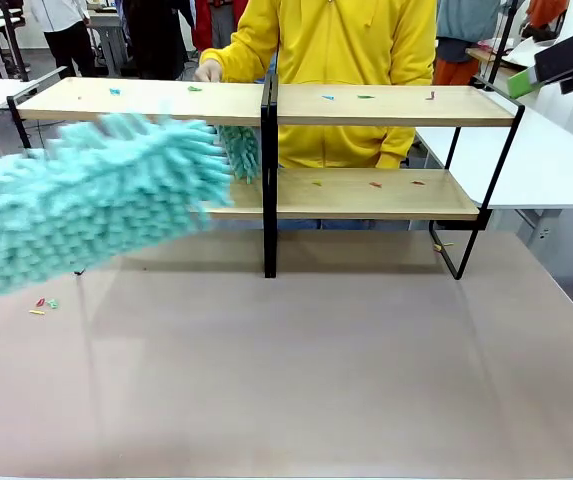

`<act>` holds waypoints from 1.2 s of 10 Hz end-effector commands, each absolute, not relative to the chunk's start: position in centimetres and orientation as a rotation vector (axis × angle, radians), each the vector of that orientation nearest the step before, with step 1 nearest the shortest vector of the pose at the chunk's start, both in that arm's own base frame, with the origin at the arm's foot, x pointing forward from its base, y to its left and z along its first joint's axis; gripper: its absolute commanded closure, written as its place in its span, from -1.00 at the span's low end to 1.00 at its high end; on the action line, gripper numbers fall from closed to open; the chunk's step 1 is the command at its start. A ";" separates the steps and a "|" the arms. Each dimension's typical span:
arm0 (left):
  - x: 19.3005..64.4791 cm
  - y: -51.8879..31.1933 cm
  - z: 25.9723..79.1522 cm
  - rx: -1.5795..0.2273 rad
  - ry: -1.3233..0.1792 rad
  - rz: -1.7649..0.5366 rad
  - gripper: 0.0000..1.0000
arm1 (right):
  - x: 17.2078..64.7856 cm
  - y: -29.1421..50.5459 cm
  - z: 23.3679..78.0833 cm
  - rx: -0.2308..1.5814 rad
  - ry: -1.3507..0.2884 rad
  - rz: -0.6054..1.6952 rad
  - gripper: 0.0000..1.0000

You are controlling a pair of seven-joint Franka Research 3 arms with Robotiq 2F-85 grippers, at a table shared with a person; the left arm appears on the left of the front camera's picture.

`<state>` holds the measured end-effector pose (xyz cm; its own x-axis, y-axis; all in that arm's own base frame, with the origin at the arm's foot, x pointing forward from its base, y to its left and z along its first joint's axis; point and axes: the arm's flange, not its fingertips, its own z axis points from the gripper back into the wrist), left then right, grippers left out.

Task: Clean the shelves.
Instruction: Clean another randomly selected level of the Shelf with the Duster.

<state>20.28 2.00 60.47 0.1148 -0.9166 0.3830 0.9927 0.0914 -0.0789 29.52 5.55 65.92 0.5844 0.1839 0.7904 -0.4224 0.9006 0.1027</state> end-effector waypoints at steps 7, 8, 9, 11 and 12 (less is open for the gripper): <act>14.7 22.8 49.7 -0.720 -0.510 -0.669 0.74 | 29.6 5.4 66.0 0.301 -0.880 0.358 -1.00; 15.0 23.0 49.3 -0.787 -0.495 -0.552 0.74 | 29.6 5.4 66.0 0.301 -0.880 0.358 -1.00; 15.6 22.6 49.5 -0.847 -0.474 -0.463 0.74 | 29.6 5.4 66.0 0.301 -0.880 0.358 -1.00; 13.3 24.2 48.5 -0.719 -0.474 -0.658 0.74 | 29.6 5.4 66.0 0.301 -0.880 0.358 -1.00; 13.3 24.2 48.5 -0.719 -0.474 -0.658 0.74 | 29.6 5.4 66.0 0.301 -0.880 0.358 -1.00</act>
<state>14.21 24.11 48.20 0.7305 -0.3500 0.5864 0.6612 0.5771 -0.4792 29.53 5.53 65.90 0.5847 0.1836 0.7902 -0.4221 0.9007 0.1031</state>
